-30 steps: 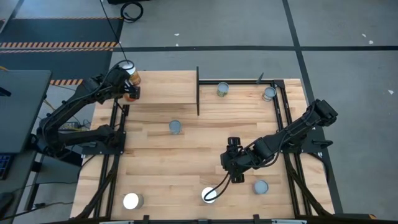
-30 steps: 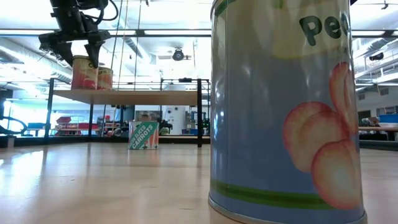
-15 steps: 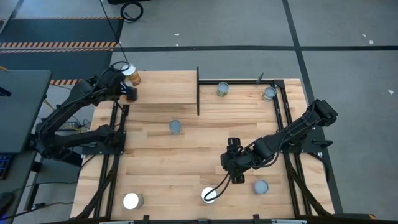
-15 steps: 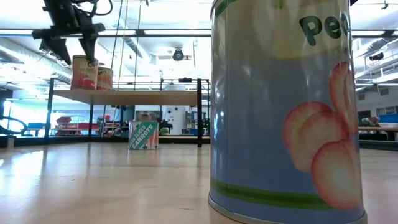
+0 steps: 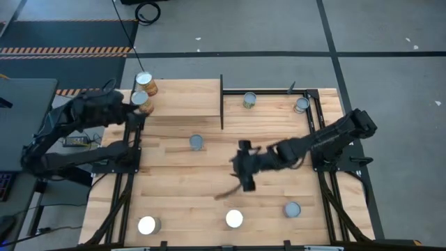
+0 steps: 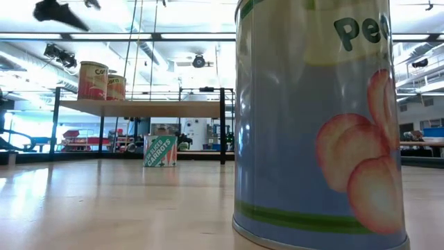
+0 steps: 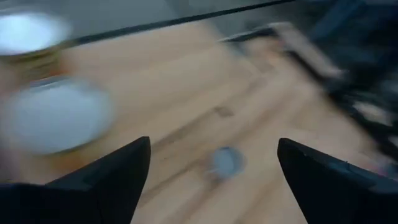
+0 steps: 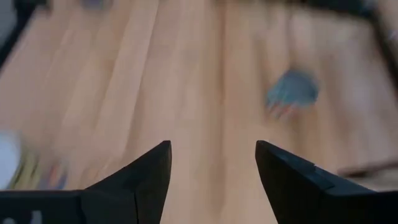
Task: Pick and place cans onto a shelf
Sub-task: Put the right canned peaches on the shelf
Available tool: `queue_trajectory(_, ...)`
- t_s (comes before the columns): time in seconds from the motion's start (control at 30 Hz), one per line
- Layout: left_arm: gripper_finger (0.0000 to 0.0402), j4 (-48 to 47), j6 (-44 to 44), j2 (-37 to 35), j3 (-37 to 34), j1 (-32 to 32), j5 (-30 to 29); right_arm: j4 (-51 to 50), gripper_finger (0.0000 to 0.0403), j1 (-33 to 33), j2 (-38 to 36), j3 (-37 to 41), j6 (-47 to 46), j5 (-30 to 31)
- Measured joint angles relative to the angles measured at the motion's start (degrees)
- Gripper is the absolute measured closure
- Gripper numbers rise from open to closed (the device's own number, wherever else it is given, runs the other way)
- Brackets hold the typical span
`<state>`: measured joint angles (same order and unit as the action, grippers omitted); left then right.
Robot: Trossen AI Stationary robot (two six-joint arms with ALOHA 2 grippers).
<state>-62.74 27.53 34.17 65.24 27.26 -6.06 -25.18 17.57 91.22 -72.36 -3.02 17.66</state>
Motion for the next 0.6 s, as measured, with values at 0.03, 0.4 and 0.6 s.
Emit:
queue_trajectory(0.03,0.0045,3.0,-1.0,-1.3,-1.6,-1.7,1.7,2.9,0.0167,-1.5,-0.3,0.0,1.4,-0.9)
queue_trajectory(0.4,0.0045,32.7,-9.1,-5.3,-23.3,-19.0,14.2,23.2,0.0208,-9.0,-2.8,0.0,4.7,-8.0)
queue_trajectory(0.6,0.0045,33.8,-14.1,-6.2,-23.7,-27.6,10.2,35.4,0.0237,-11.4,-3.2,6.0,4.2,-11.5)
